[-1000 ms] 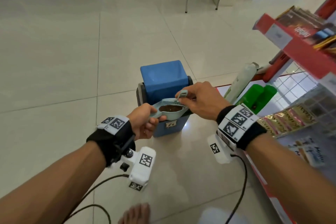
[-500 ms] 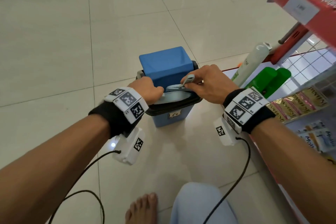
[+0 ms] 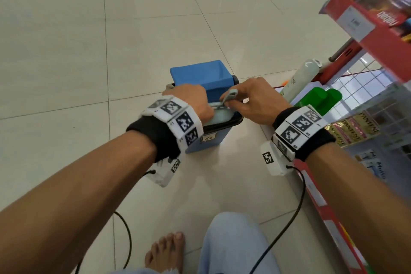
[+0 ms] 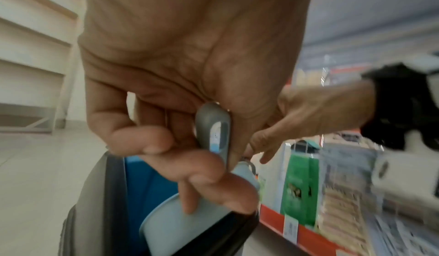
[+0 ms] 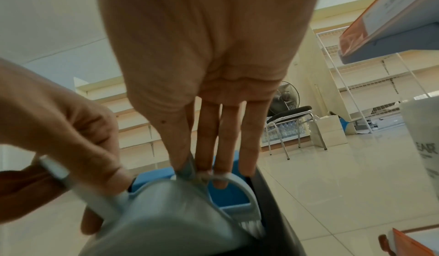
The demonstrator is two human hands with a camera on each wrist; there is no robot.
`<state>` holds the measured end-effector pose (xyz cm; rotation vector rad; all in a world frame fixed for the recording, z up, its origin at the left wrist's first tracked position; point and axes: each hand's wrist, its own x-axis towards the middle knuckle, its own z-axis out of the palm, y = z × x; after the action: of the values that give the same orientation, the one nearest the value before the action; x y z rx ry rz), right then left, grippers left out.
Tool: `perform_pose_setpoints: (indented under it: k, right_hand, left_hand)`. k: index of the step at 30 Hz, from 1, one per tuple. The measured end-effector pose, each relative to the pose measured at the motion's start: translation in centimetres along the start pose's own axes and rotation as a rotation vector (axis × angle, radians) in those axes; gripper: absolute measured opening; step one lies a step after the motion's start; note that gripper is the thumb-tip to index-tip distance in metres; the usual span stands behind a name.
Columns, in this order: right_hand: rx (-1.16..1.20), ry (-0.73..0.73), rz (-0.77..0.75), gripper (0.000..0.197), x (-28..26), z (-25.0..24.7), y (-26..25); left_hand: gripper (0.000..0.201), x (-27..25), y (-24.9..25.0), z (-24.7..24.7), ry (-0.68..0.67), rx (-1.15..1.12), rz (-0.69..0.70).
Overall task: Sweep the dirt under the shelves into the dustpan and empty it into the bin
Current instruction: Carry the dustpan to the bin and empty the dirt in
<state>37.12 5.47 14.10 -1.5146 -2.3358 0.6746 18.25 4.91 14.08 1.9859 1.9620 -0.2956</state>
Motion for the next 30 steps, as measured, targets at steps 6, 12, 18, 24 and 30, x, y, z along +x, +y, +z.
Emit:
perform_pose_setpoints:
  k: [6,12,18,24,30]
  right_hand:
    - [-0.086,0.004,0.071,0.017,-0.1,-0.4,-0.1]
    - [-0.055,0.189,0.009,0.019,-1.5,0.4,-0.3]
    - [-0.021,0.224,-0.015,0.018,-2.7,2.1,-0.4]
    - [0.283,0.388,0.017,0.015,-3.2,1.4,-0.5]
    - [0.46,0.47,0.05,0.016,-4.0,1.6,-1.0]
  left_hand:
    - [0.036,-1.2,1.0,-0.5,0.149,0.053,0.042]
    - [0.044,-2.9,0.3,-0.2,0.212,0.056,0.052]
    - [0.041,-4.2,-0.4,0.8,0.199,0.011,0.072]
    - [0.048,-5.7,-2.2,2.7,0.264,-0.36,-0.041]
    - [0.046,-7.1,-2.5,5.0,0.369,-0.662,-0.07]
